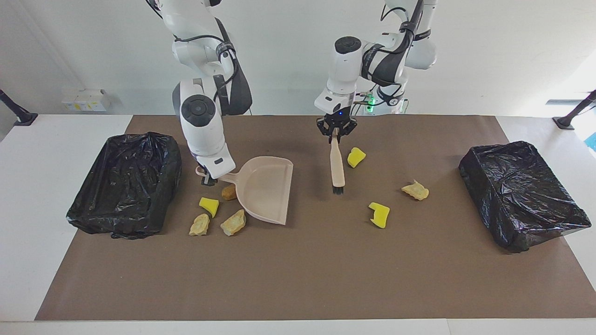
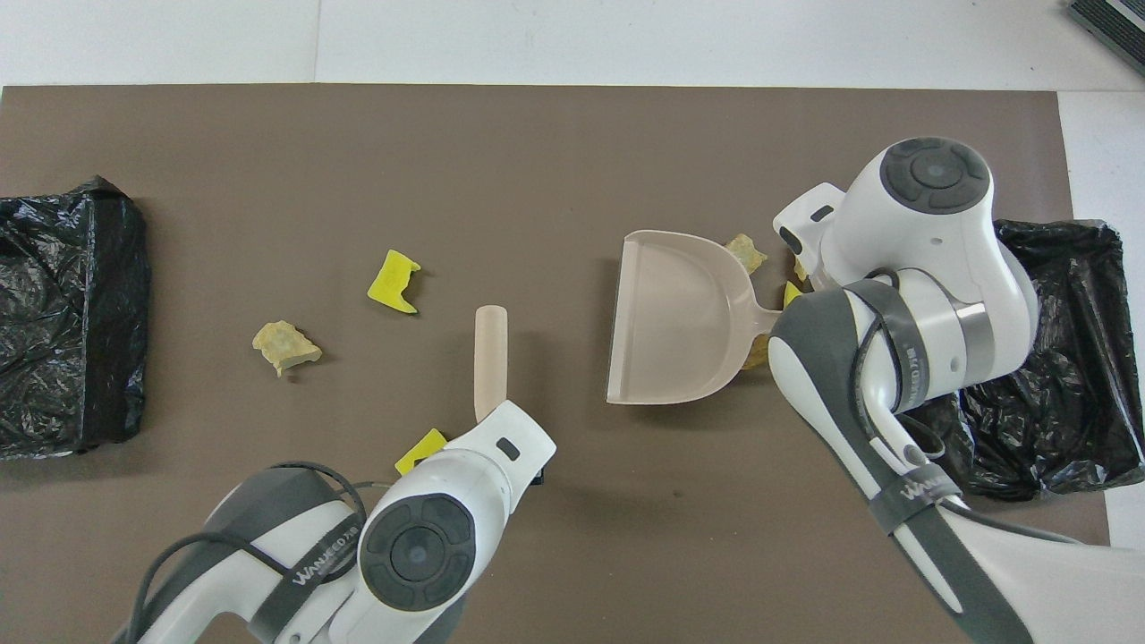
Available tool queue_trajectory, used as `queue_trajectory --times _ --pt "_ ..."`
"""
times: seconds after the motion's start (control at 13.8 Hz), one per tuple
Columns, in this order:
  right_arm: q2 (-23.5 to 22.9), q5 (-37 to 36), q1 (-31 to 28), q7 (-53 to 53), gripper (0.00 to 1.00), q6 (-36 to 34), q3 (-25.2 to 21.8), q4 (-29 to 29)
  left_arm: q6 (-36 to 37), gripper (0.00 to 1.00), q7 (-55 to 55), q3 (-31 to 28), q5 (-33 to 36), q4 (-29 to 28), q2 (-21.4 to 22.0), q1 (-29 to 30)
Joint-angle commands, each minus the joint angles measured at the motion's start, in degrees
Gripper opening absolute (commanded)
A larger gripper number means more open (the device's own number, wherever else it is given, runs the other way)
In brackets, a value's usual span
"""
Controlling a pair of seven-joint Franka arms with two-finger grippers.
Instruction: Sweep and dump trash in bin
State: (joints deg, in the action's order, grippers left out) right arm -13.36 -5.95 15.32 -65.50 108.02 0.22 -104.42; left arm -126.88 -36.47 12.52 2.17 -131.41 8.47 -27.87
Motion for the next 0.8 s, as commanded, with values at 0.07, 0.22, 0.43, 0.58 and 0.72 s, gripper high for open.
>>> queue_trajectory --times 0.07,0.22,0.43,0.58,0.72 --pt "1.32 -0.91 4.45 2.48 0.0 5.01 0.3 -5.43 2.6 0.0 3.58 0.4 0.65 -0.52 0.24 1.42" --pt "1.06 -0.47 6.46 2.92 0.0 6.5 0.31 -5.7 1.9 0.0 12.06 0.4 0.65 -0.17 -0.72 6.66" --pt "0.09 -0.56 8.58 8.11 0.0 7.81 0.3 -6.58 0.5 0.0 25.81 0.4 0.12 1.93 -3.44 14.23" --pt "0.0 -0.64 8.58 8.11 0.0 7.82 0.3 -6.58 0.57 0.0 32.21 0.4 0.12 8.32 -8.18 17.4" --pt "0.0 -0.64 8.58 8.2 0.0 7.91 0.3 -6.58 0.32 0.0 38.89 0.4 0.64 13.52 -11.96 20.92"
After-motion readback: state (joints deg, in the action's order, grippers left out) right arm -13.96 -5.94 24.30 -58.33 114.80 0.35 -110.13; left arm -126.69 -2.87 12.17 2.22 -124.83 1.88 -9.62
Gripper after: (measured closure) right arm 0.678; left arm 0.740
